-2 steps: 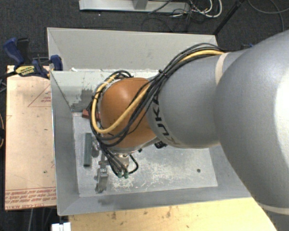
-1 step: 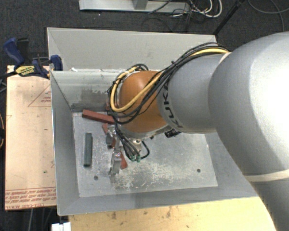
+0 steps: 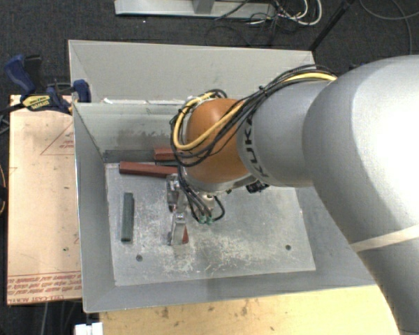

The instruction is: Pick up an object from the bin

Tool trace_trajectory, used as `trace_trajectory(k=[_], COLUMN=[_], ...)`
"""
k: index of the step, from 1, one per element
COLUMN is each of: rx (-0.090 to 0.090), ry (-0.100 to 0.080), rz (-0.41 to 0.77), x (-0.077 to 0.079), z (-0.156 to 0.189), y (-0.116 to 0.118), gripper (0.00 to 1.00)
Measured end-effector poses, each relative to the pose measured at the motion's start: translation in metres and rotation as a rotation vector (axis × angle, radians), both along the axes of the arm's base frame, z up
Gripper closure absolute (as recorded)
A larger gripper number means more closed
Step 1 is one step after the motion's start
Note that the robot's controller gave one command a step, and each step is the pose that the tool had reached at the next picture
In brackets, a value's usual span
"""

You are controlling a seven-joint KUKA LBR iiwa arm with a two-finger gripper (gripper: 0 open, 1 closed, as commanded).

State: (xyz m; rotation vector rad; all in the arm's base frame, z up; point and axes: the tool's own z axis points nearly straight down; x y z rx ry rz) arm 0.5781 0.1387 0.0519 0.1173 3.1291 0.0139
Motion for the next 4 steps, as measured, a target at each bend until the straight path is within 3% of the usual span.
trace_trajectory(k=[1, 2, 3, 4], rx=[-0.003, -0.011, -0.009, -0.009], ry=[0.001, 0.000, 0.008, 0.005], rz=[0.135, 0.223, 0.423, 0.455], x=[0.002, -0.006, 0.014, -0.012], z=[0.014, 0.018, 0.042, 0.045], y=[-0.034, -0.052, -0.045, -0.085], gripper=[0.00, 0.00, 0.00, 0.00])
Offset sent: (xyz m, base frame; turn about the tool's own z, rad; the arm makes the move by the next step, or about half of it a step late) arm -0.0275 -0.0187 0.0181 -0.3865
